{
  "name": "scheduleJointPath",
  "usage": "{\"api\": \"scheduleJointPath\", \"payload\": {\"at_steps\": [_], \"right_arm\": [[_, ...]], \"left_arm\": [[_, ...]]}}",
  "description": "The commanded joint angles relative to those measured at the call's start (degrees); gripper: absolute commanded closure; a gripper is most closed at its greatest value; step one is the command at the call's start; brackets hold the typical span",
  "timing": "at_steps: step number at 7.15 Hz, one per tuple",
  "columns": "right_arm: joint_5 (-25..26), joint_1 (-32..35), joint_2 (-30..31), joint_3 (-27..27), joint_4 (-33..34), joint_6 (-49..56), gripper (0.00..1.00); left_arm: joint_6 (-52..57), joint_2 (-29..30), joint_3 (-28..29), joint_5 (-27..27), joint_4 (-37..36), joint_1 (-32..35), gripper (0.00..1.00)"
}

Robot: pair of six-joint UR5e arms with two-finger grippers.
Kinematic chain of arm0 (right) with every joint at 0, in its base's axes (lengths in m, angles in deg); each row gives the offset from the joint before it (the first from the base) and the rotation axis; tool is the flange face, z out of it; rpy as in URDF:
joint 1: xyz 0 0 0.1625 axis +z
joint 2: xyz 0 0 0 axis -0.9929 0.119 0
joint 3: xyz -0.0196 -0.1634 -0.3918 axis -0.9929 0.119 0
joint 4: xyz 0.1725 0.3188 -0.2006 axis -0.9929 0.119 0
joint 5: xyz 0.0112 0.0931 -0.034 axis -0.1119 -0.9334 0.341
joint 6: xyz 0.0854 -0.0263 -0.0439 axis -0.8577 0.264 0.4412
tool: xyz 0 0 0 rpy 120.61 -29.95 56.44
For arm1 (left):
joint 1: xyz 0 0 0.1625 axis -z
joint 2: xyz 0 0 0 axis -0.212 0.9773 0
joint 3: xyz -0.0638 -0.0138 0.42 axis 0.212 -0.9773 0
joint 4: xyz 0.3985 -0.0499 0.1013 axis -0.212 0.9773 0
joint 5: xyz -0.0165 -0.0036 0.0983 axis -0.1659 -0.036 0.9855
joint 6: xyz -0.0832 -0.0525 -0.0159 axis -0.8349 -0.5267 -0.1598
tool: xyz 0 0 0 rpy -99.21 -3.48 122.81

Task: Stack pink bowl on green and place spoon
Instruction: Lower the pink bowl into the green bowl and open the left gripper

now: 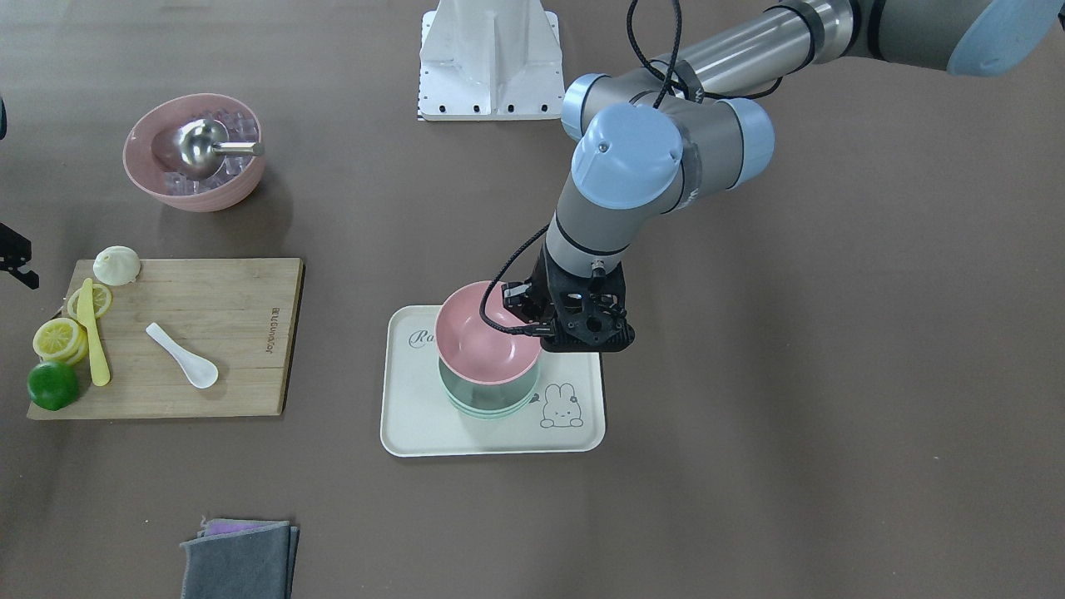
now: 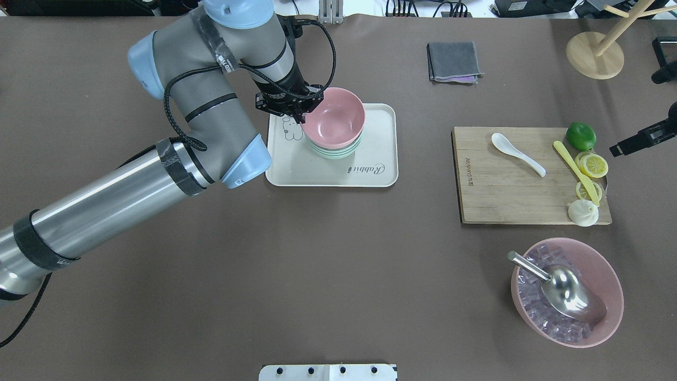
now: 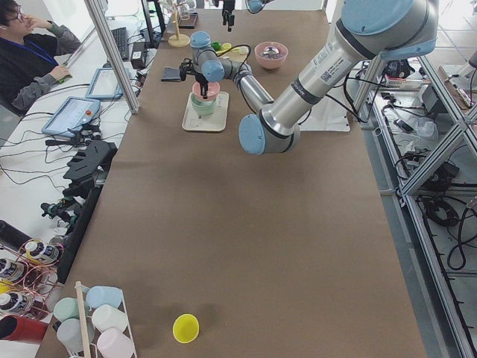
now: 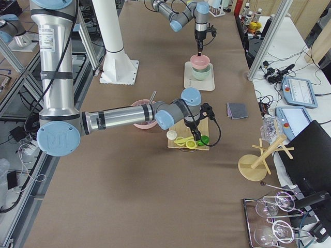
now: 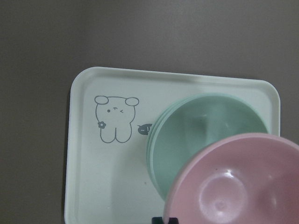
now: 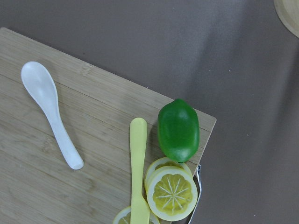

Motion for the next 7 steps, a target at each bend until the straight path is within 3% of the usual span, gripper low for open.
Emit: {"api": "scheduleJointPath", "payload": {"at_steps": [1, 7], "right_arm": [[0.0, 0.0, 0.0, 0.0, 0.0, 0.0, 0.00], [0.0, 0.0, -0.1, 0.1, 0.0, 0.0, 0.00]], "left_arm": [[-0.1, 2.6, 4.2, 2.1, 1.7, 0.0, 1.00], [0.0, 2.3, 6.6, 3.6, 4.0, -2.0, 1.00]]}}
